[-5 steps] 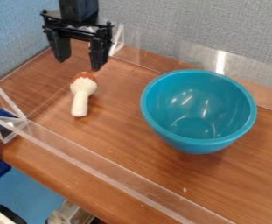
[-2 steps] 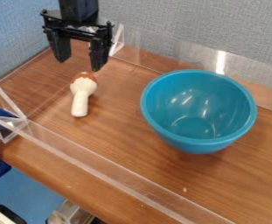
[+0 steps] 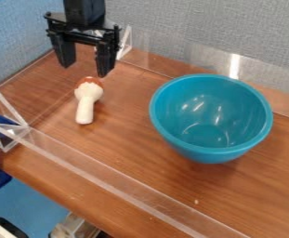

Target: Remove the mushroom from inside the blue bowl and put it on the table

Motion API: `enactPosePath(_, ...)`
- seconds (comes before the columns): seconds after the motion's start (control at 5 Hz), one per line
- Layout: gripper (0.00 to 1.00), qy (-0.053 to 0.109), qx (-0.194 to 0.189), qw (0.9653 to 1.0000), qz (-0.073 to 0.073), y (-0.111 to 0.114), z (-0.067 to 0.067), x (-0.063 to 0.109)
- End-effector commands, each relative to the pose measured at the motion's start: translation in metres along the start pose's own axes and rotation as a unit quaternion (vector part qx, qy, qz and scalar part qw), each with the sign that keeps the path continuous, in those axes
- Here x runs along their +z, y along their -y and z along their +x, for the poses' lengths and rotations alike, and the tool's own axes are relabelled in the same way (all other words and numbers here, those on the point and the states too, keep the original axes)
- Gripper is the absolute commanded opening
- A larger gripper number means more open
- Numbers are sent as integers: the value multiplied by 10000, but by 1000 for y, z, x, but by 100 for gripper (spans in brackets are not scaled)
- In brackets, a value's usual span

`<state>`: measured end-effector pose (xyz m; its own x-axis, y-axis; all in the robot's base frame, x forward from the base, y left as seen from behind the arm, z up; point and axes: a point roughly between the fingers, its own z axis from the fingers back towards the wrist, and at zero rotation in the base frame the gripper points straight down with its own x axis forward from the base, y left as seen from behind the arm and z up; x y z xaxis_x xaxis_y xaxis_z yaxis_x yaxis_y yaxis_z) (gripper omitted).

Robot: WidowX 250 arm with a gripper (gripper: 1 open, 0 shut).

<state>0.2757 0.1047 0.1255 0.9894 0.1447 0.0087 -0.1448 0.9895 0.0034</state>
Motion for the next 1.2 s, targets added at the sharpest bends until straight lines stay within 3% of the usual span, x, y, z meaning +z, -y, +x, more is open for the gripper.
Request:
enactPosePath(0.0, 100, 187, -61, 9997, 111, -1, 8, 13)
enactPosePath(1.0, 100, 120, -78, 9999, 23, -4, 5, 19)
